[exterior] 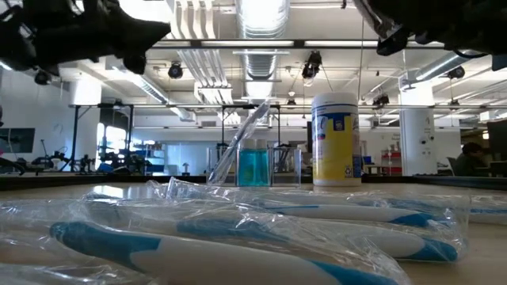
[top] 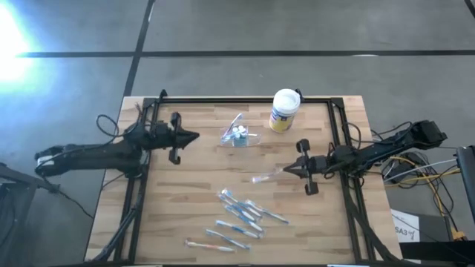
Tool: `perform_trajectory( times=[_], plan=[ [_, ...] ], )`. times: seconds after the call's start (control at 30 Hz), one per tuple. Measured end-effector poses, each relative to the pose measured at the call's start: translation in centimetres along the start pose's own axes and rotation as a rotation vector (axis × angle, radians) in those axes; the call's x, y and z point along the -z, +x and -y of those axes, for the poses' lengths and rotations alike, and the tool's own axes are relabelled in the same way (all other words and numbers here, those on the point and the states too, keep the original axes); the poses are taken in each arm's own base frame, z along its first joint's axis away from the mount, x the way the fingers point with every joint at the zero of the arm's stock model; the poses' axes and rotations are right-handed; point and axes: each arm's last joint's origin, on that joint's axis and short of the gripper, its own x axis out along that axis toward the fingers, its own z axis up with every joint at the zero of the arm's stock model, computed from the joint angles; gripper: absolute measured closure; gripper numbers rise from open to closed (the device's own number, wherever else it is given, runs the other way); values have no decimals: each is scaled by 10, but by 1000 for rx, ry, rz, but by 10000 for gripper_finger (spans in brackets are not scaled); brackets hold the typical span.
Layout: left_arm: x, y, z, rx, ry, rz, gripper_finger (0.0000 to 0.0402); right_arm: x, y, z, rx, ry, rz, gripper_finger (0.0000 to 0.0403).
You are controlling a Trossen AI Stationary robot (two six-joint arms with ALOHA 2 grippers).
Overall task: Pick & Place toothbrushing station
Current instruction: Put the purple toothbrush into the right section of the transparent organizer
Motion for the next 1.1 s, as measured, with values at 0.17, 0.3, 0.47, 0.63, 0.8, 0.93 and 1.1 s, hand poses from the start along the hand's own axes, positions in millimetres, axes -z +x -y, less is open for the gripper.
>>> perform_trajectory(
  times=[0.17, 0.3, 0.47, 0.63, 0.8, 0.93, 1.1],
  plan=[
    [1, 34, 10, 89, 10, -67, 388, -1, 1, 4, 24, 10, 1, 394],
    [3, 63, 21, 158, 102, -84, 387, -5, 4, 5, 26, 23, 15, 394],
    [11, 99, 33, 223, 209, -111, 374, -7, 6, 6, 28, 21, 24, 394],
    [17, 132, 40, 363, 228, -113, 315, -8, 2, 4, -13, 9, 97, 395],
    [17, 162, 45, 415, 332, -57, 235, -6, 0, 4, -13, 12, 107, 394],
    [11, 183, 44, 348, 327, -14, 188, -4, 2, 4, 0, 3, 107, 394],
    [8, 205, 46, 333, 314, 5, 169, 0, 7, 6, 35, -22, 103, 394]
  ],
)
